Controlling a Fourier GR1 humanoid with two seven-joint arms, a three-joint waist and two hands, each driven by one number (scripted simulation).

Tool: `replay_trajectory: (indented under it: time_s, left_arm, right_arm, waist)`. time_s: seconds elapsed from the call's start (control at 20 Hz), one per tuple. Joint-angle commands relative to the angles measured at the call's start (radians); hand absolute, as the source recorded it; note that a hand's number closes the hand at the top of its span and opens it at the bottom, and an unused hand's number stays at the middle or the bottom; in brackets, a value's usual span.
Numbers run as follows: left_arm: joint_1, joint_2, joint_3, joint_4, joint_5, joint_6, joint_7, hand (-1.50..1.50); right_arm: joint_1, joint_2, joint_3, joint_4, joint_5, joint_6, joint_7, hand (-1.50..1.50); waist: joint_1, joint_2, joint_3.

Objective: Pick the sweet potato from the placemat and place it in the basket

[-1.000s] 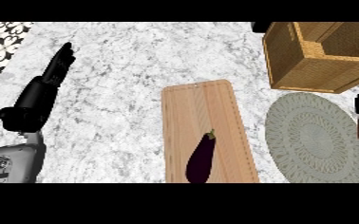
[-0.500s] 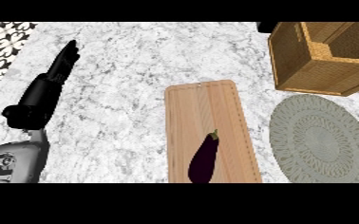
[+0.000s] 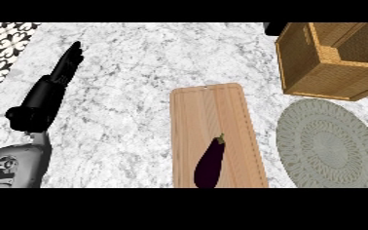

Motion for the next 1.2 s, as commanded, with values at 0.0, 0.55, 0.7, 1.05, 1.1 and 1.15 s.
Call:
replay_trajectory:
  time_s: [0.0, 0.55, 0.7, 1.05, 1.1, 1.15]
  left_arm:
    - [-0.027, -0.034, -0.028, 0.013, -0.02, 0.023, 0.005, 0.0]
    - [0.0, -0.026, -0.027, 0.03, -0.048, 0.031, -0.038, 0.0]
    - [-0.037, -0.006, 0.002, 0.064, -0.025, 0.012, -0.017, 0.0]
    - [-0.062, -0.049, -0.023, 0.043, -0.042, 0.044, 0.026, 0.0]
    - [-0.025, -0.037, -0.029, 0.007, -0.051, 0.037, 0.043, 0.0]
    - [-0.023, 0.001, 0.006, 0.012, -0.026, 0.008, 0.018, 0.0]
  right_arm:
    - [-0.132, -0.069, -0.012, 0.02, -0.03, 0.164, -0.017, 1.5]
    - [-0.383, -0.05, 0.123, 0.005, 0.016, 0.383, 0.143, 1.5]
    - [-0.468, 0.003, 0.147, 0.006, 0.015, 0.405, 0.234, 1.5]
    - [-0.531, 0.121, 0.209, 0.027, 0.045, 0.402, 0.319, 1.5]
    - [-0.528, 0.138, 0.228, 0.017, 0.058, 0.401, 0.341, 1.5]
    - [-0.522, 0.122, 0.245, 0.019, 0.074, 0.409, 0.326, 1.5]
  waist:
    - [0.008, 0.002, -0.004]
    - [-0.001, -0.007, -0.009]
    - [-0.013, -0.01, -0.009]
    - [-0.021, -0.008, -0.008]
    - [-0.024, -0.015, -0.009]
    - [-0.02, -0.012, -0.008]
